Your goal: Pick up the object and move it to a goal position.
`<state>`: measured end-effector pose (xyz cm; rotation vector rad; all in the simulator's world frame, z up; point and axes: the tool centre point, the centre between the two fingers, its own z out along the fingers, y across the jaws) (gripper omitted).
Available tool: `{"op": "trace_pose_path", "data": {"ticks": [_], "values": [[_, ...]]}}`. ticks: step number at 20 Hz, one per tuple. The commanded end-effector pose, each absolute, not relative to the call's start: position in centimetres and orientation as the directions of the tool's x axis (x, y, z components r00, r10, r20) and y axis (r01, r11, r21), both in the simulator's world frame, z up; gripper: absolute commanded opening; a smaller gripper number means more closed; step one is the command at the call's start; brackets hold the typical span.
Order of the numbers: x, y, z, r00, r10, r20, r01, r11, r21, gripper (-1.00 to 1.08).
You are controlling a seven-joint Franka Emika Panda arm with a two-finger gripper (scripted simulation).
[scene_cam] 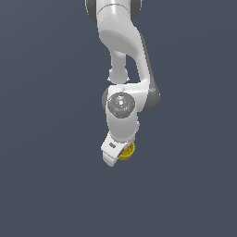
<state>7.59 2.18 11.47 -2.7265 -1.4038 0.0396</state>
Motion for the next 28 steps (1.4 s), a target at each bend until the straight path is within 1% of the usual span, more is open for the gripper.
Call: {"op": "trace_pose_path", "data": {"ticks": [1, 7, 13, 21, 28], "values": [[8.1, 2.0, 11.1, 0.531, 0.847, 0.020, 0.845, -0.528, -0.079, 0.28], [9.1, 1.8, 10.5, 0.439, 0.898, 0.038, 0.897, -0.435, -0.080, 0.28], [9.6, 1.6, 10.2, 0.385, 0.922, 0.048, 0.921, -0.380, -0.079, 0.28], [9.7, 1.5, 9.9, 0.374, 0.926, 0.050, 0.926, -0.370, -0.079, 0.28], [9.5, 1.7, 7.3, 0.371, 0.927, 0.051, 0.927, -0.366, -0.078, 0.28]]}}
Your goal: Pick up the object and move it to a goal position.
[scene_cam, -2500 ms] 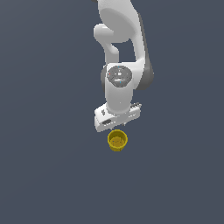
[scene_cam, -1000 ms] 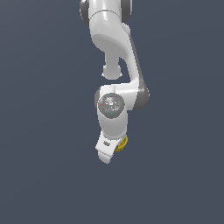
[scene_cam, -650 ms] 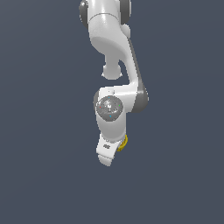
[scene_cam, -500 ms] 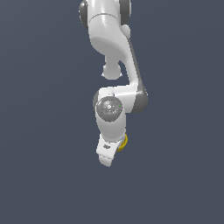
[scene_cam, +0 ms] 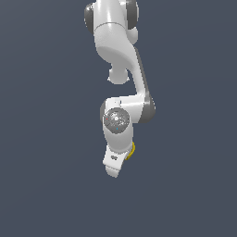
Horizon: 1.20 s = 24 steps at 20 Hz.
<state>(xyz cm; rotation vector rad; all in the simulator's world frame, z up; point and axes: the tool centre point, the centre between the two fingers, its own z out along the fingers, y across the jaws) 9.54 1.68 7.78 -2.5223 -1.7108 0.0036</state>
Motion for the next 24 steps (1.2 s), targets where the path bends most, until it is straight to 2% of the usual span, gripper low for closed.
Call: {"op": "trace_pose_path", "data": {"ticks": [1, 2, 3, 16, 24], "values": [[9.5, 1.7, 7.1, 0.370, 0.928, 0.051, 0.927, -0.366, -0.078, 0.28], [9.5, 1.7, 7.1, 0.370, 0.928, 0.051, 0.927, -0.366, -0.078, 0.28], [9.5, 1.7, 7.1, 0.370, 0.928, 0.051, 0.927, -0.366, -0.078, -1.00], [9.7, 1.6, 7.6, 0.370, 0.928, 0.053, 0.928, -0.366, -0.070, -1.00], [12.2, 0.0, 13.6, 0.364, 0.929, 0.073, 0.930, -0.367, 0.028, -1.00]]}}
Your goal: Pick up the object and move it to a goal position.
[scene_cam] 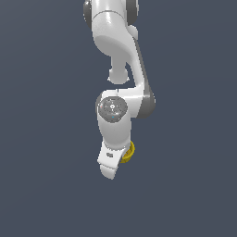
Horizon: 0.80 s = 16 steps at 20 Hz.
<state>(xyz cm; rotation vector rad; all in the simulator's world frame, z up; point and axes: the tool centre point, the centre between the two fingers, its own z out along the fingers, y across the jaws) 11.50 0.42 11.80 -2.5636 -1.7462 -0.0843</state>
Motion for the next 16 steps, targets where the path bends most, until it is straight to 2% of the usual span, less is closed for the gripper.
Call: {"op": "trace_pose_path", "data": {"ticks": [1, 9, 16], "values": [[12.6, -0.3, 14.9, 0.362, 0.929, 0.077, 0.929, -0.367, 0.048, -1.00], [15.6, -3.3, 28.7, 0.342, 0.932, 0.119, 0.896, -0.362, 0.256, -1.00], [15.5, -5.7, 42.4, 0.314, 0.937, 0.155, 0.824, -0.350, 0.446, -1.00]]}}
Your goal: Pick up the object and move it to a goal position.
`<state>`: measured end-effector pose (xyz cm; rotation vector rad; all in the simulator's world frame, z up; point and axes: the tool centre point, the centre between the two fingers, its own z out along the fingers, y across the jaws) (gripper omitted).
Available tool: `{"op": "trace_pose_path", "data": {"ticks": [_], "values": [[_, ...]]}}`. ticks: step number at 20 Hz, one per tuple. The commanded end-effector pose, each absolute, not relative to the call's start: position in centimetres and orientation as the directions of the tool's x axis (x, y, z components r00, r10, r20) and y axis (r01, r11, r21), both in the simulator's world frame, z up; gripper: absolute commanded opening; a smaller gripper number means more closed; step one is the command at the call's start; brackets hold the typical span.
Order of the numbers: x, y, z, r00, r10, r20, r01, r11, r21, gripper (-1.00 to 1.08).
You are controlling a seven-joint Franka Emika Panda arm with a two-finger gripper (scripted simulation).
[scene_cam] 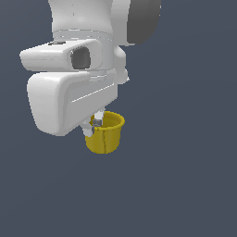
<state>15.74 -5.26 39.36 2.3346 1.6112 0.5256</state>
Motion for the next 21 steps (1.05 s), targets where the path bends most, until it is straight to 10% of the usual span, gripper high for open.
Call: {"op": "trace_pose_path", "data": {"ticks": [1, 21], "values": [[15.3, -5.9, 44.0, 0.310, 0.937, 0.159, 0.812, -0.348, 0.468, -1.00], [12.6, -7.7, 55.6, 0.279, 0.941, 0.191, 0.716, -0.336, 0.612, -1.00]]}}
